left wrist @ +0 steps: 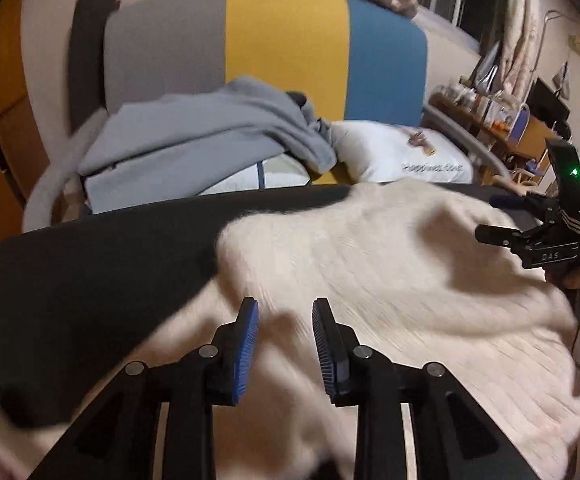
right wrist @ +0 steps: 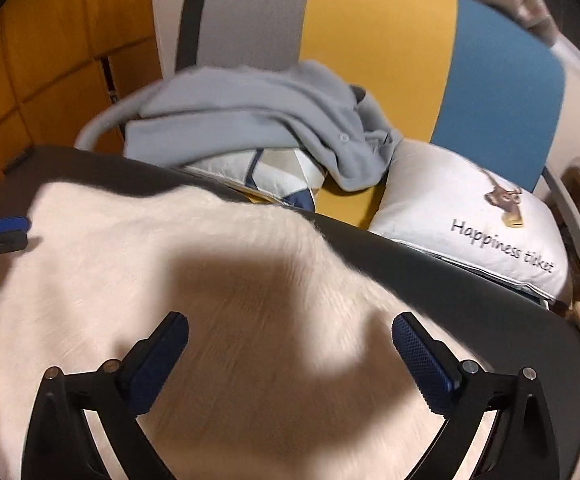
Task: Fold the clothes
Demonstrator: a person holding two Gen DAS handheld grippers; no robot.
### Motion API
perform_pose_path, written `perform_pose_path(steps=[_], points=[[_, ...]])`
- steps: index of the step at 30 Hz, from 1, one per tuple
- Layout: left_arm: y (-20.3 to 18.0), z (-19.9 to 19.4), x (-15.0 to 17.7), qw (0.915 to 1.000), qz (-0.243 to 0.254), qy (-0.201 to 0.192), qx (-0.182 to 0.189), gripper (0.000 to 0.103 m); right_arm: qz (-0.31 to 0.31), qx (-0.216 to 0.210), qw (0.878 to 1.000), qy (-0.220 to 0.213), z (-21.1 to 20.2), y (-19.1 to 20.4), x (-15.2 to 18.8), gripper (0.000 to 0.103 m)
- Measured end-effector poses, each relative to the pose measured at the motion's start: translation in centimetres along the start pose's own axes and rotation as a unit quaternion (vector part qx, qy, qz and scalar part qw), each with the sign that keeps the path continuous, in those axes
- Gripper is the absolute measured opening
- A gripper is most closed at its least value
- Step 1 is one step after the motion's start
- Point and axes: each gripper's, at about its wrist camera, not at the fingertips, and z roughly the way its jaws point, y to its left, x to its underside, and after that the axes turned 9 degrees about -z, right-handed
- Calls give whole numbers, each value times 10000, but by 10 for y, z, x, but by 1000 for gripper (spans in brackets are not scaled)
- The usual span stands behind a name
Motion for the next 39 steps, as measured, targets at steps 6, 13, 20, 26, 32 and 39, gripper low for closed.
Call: perform_pose_path(steps=[6,13,20,26,32,39], points=[[-51,-83,82,9926,476,-31,1121,34,774,-645,9949,-22,-92,-9,84,103],[-161,-115,204,9523,2616,636,1436,36,2138,-570,9752,80,-178,-2,223,103],[-207,-124,268,9205,3716,655,1015,44,3032,-328,9521,-218,-228,25,313,103],[-193,-92,262,9442,3192,742,321,47,2369,120,9713,-149,-233,54,326,103],[-176,-105,234,9725,2196,495,599,14,2161,449,9752,-173,-230,68,327,103],[-84,-214,186,9902,288,-866,1059,6,1778,875,9802,-32,-212,92,308,103]])
